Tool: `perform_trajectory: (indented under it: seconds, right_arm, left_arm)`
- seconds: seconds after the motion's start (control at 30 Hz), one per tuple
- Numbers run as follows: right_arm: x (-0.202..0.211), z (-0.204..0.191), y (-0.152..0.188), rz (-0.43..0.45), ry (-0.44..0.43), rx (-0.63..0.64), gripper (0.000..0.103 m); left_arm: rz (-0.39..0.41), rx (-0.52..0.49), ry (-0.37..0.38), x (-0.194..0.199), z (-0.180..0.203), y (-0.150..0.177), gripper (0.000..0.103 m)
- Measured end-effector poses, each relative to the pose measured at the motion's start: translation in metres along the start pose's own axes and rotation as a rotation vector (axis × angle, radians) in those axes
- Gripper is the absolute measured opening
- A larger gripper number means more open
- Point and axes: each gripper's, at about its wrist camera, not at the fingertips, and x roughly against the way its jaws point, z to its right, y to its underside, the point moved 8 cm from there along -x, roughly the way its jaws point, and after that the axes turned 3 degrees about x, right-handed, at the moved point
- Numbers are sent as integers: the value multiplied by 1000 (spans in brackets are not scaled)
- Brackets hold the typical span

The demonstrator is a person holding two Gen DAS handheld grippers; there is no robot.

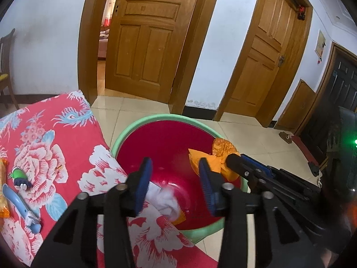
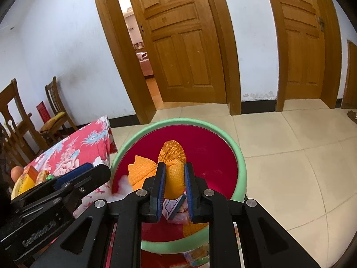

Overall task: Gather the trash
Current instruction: 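Open both grippers to drop the tissue and mesh bag into the bin, then move both grippers back over the table toward the remaining items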

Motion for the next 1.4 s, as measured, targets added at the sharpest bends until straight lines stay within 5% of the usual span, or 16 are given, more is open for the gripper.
perform_trajectory:
  seconds: [0.1,0.37,0.43,0.53,0.93,1.4]
  right_arm:
    - [0,2,0,-1,21,-6,20]
    - [-1,3,1,-6,26,-7,21]
    - [-1,4,1,-9,28,-6,26]
    - [-1,2,0,-6,30,-4,49]
    - [2,-4,-4,4,53,21,55]
    - [10,-31,-8,16,58,83,64]
  left_arm:
    - [11,-13,-9,2,2,-1,57]
    - [7,9,-8,1,-6,-1,58]
    - [5,8,-9,2,-6,-1,58]
    - [5,8,-10,2,-5,-1,59]
    - [-25,4,-12,6,-14,-4,62]
    - [25,13,-118,34,-52,-9,93]
